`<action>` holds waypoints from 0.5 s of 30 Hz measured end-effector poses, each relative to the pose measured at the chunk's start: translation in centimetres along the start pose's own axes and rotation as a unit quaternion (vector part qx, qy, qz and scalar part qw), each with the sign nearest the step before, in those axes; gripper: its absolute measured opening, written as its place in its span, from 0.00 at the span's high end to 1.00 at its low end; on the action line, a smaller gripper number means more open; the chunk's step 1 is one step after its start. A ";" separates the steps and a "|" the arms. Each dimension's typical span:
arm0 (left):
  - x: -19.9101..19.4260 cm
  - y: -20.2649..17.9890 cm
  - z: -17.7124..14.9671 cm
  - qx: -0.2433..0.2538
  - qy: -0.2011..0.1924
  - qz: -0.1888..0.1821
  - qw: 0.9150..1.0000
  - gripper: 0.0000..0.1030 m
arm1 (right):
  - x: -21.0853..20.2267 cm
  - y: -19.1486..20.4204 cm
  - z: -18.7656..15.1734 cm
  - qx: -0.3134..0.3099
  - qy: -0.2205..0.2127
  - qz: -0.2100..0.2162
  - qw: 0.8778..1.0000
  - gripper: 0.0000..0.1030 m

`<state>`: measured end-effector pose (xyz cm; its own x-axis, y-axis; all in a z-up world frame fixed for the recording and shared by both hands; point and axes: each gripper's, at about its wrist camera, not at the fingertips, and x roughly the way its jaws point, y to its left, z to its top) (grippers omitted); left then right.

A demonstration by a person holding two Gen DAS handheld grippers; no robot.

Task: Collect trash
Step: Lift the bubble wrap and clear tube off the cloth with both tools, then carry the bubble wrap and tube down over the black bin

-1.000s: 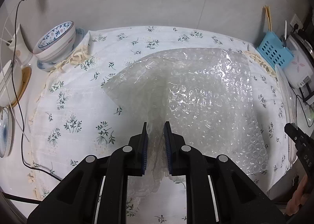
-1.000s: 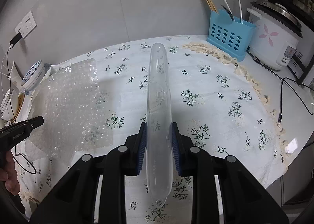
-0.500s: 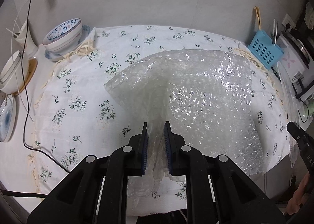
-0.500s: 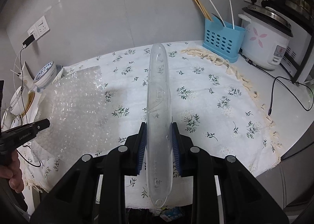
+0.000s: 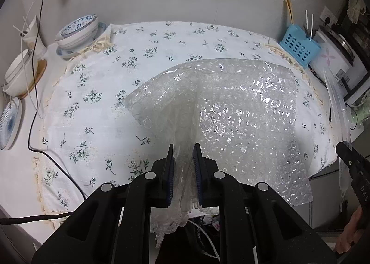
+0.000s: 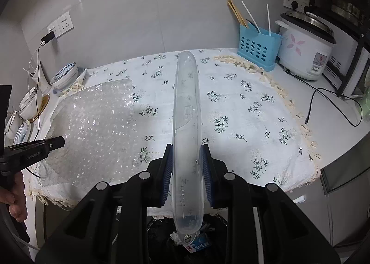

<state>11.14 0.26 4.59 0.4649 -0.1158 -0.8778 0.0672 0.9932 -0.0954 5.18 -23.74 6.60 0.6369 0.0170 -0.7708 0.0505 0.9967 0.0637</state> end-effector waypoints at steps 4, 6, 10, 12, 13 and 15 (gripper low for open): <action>-0.8 -0.7 -1.5 0.001 -0.001 -0.006 1.000 0.86 | -1.1 -0.5 -1.4 -0.001 0.001 -0.003 1.000 0.77; -1.1 -1.2 -2.2 0.004 -0.001 -0.009 1.000 0.86 | -1.6 -0.8 -2.2 -0.002 0.002 -0.006 1.000 0.77; -1.6 -2.2 -3.6 0.013 0.003 -0.016 1.000 0.86 | -2.5 -1.3 -3.6 -0.002 0.009 -0.006 1.000 0.77; -1.8 -2.9 -4.3 0.020 0.003 -0.018 1.000 0.86 | -2.9 -1.5 -4.3 -0.002 0.011 -0.006 1.000 0.77; -1.9 -3.2 -4.7 0.022 0.005 -0.020 1.000 0.86 | -3.2 -1.5 -4.7 -0.004 0.011 -0.007 1.000 0.77; -2.1 -3.7 -5.4 0.025 0.007 -0.023 0.999 0.86 | -3.6 -1.7 -5.5 -0.005 0.013 -0.009 1.000 0.77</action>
<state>5.19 -3.11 4.23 0.4486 -0.1608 -0.8791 0.1321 0.9848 -0.1127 -1.44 -25.07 5.81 0.6158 0.0001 -0.7879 0.0547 0.9976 0.0429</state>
